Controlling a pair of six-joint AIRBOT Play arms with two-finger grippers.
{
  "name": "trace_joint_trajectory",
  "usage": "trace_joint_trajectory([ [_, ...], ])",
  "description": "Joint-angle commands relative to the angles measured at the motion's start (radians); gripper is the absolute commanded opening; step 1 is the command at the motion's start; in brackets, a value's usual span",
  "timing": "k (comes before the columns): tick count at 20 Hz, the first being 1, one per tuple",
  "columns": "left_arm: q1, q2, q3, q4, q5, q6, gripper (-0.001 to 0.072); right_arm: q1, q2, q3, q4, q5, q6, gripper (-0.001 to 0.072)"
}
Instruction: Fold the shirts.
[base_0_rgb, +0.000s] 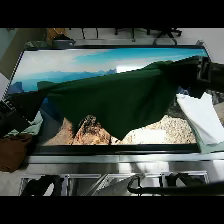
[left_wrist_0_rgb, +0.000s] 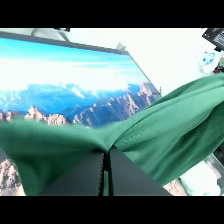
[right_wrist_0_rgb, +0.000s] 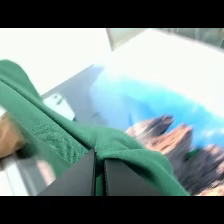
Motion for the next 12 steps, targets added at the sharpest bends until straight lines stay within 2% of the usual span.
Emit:
trace_joint_trajectory([
  [1, 0.011, -0.064, 0.027, 0.010, -0.082, 0.003, 0.0013, -0.003, -0.041, 0.027, 0.002, 0.020, -0.023, 0.0024],
  [4, 0.012, -0.254, 0.026, 0.010, -0.121, 0.064, 0.0014, 0.003, -0.204, -0.011, 0.003, 0.092, 0.003, 0.0024],
  [6, 0.012, -0.410, 0.026, 0.011, -0.114, 0.108, 0.0014, 0.040, -0.327, -0.080, 0.002, 0.087, 0.002, 0.0023],
  [9, 0.012, -0.675, 0.027, 0.010, -0.058, 0.182, 0.0014, 0.138, -0.524, -0.201, 0.001, -0.048, -0.052, 0.0023],
  [12, 0.012, -0.932, 0.072, 0.009, 0.024, 0.231, 0.0014, 0.198, -0.718, -0.223, -0.013, -0.217, -0.079, 0.0023],
])
